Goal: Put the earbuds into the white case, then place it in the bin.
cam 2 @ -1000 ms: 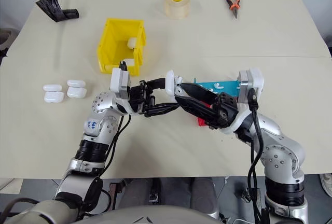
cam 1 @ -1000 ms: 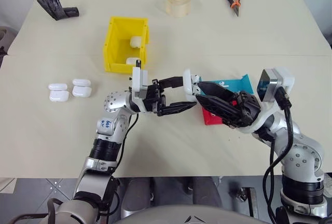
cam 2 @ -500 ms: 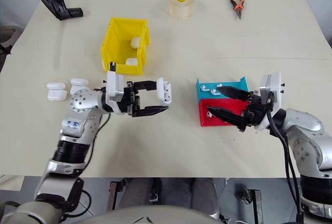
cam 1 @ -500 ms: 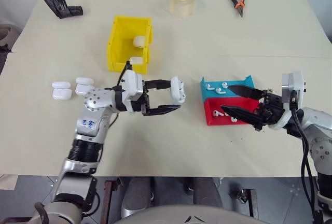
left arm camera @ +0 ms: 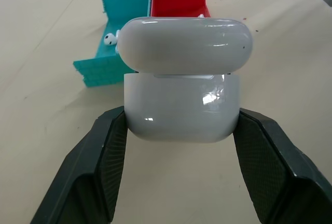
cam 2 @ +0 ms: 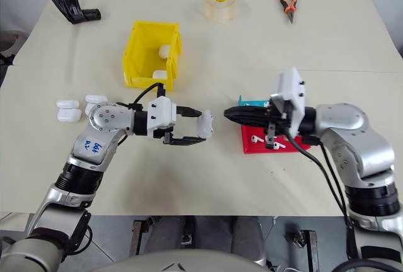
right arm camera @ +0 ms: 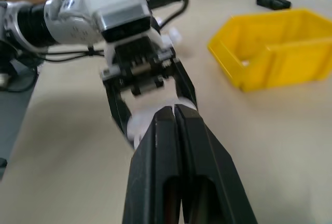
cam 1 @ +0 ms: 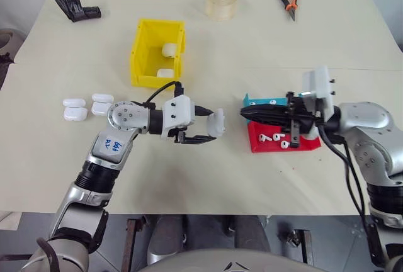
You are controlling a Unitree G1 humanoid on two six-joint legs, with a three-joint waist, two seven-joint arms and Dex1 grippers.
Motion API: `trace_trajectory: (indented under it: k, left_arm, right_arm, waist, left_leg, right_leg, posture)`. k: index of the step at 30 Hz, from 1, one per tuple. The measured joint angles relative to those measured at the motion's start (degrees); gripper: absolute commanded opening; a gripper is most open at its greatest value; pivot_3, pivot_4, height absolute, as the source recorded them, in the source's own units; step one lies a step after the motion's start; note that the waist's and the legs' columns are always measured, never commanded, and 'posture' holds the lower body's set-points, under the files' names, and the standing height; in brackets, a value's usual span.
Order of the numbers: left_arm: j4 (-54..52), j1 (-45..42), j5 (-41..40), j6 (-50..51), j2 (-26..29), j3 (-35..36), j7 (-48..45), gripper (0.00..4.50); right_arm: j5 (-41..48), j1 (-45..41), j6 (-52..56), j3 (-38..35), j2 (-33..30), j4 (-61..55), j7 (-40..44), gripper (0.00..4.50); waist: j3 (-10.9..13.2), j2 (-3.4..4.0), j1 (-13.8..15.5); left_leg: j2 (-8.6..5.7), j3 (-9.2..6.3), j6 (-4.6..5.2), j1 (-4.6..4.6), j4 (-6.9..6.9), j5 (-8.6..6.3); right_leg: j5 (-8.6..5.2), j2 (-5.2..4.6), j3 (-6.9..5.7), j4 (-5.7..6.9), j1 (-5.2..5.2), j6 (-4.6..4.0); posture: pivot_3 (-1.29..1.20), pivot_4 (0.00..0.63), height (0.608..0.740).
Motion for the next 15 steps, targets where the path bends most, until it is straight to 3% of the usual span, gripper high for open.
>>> trace_trajectory:
  k: [8,15]
  left_arm:
    - [-0.14,-0.85,0.37,1.21,-1.14,-1.60,0.49,2.73]
    - [-1.00,-0.81,-0.11,1.49,-1.23,-1.31,1.24,2.73]
  right_arm:
    - [-2.43,-5.30,4.12,6.75,5.49,-1.66,-4.65,0.05]
    - [-4.44,-2.05,2.64,5.21,2.92,0.99,-2.72,0.05]
  waist:
    - [0.00,0.00,0.06]
    - [0.01,-0.02,0.10]
  left_leg:
    - [-0.01,-0.01,0.00,-0.02,-0.01,0.00]
    - [-0.01,-0.01,0.00,-0.03,-0.01,0.00]
  right_leg:
    - [0.00,0.00,-0.02,-0.01,-0.01,0.00]
    - [0.00,0.00,-0.02,-0.03,0.00,0.00]
  posture:
    - [0.00,0.150,0.740]
    - [0.00,0.150,0.740]
